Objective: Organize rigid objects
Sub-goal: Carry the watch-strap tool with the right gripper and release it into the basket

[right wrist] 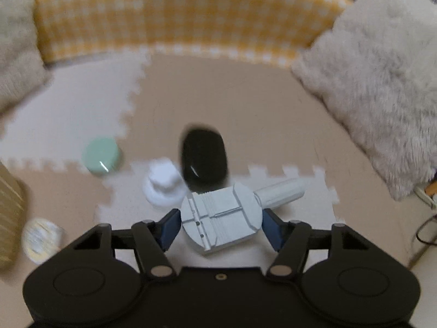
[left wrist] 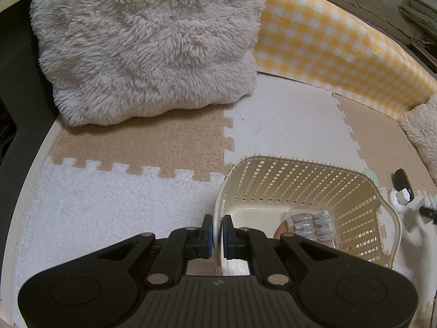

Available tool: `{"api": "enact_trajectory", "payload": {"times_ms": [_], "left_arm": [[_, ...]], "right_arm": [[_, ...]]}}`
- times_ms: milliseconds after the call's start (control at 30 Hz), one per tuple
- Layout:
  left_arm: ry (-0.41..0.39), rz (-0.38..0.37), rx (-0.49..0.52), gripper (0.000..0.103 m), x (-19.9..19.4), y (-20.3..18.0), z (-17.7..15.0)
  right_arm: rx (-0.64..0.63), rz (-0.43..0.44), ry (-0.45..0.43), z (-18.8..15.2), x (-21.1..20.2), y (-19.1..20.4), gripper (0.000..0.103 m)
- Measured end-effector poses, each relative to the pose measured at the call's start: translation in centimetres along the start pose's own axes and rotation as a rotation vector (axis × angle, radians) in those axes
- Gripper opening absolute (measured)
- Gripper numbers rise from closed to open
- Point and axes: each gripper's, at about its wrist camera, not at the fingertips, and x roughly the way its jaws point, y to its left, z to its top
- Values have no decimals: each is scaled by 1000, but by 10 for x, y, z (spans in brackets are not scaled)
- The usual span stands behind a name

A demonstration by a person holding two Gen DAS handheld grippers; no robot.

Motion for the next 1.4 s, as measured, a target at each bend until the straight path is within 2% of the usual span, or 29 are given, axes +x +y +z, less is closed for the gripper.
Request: {"api": "enact_trajectory", "payload": {"times_ms": [133, 300, 500, 667, 833, 1067, 1400], "left_arm": [[1, -1, -2, 7, 0, -1, 0], [1, -3, -4, 7, 0, -1, 1], [1, -4, -6, 7, 1, -1, 1], [-4, -15, -17, 7, -1, 0, 2], [-11, -26, -26, 7, -3, 1, 2], [-17, -45, -38, 7, -5, 5, 3], [-19, -54, -45, 7, -4, 8, 2]], "right_arm": [[-67, 149, -123, 7, -38, 30, 66], [-191, 289, -192, 12, -73, 80, 66], [-283, 446, -202, 13, -96, 145, 66], [-320, 532, -143, 9, -91, 203, 66], [-361, 575, -81, 4, -76, 247, 66], [-368, 583, 22, 3, -47, 277, 66], [-398, 606, 47, -1, -29, 294, 66]]}}
